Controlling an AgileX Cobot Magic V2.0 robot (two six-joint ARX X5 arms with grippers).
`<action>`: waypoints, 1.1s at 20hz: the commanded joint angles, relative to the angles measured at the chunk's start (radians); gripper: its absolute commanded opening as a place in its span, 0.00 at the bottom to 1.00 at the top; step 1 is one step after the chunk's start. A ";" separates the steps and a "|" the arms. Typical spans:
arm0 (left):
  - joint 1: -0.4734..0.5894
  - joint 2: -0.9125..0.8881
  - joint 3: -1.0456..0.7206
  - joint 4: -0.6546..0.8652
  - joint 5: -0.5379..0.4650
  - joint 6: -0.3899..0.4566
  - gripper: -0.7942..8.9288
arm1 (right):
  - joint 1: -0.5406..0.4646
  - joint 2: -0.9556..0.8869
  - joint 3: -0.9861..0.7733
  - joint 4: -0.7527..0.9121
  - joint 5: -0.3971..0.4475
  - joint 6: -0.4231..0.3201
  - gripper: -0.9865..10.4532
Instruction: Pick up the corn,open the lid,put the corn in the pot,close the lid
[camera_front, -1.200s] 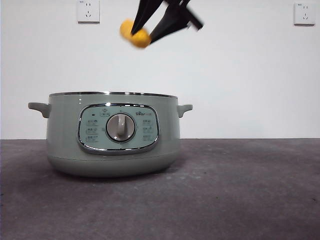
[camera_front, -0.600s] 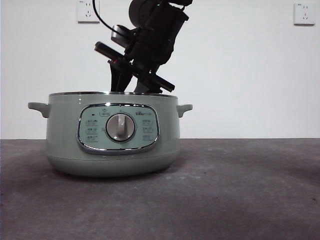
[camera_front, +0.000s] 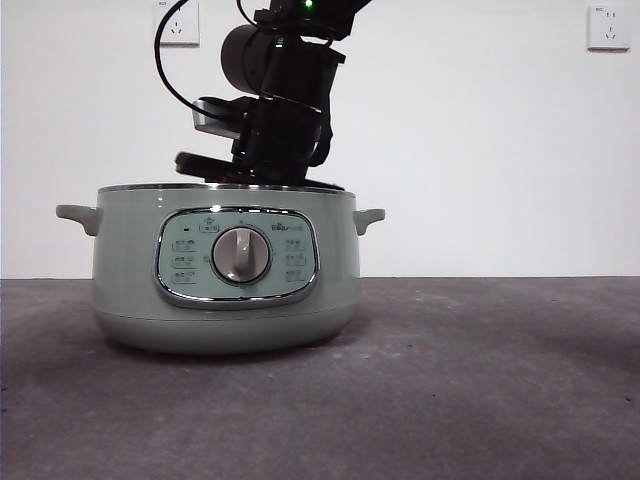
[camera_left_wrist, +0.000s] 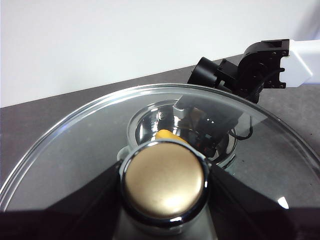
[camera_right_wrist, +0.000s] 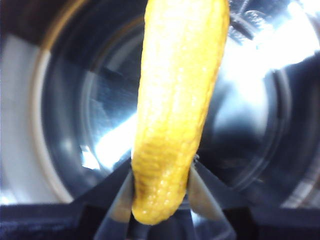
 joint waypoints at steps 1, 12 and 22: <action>0.003 -0.010 0.017 0.044 0.004 -0.010 0.07 | 0.015 0.022 -0.002 -0.020 0.041 -0.071 0.08; 0.003 0.003 0.017 0.030 0.004 -0.005 0.07 | 0.029 0.020 0.222 -0.125 0.041 -0.068 0.45; 0.002 0.145 0.017 0.153 0.049 0.021 0.07 | 0.030 -0.186 0.589 -0.398 0.085 0.048 0.44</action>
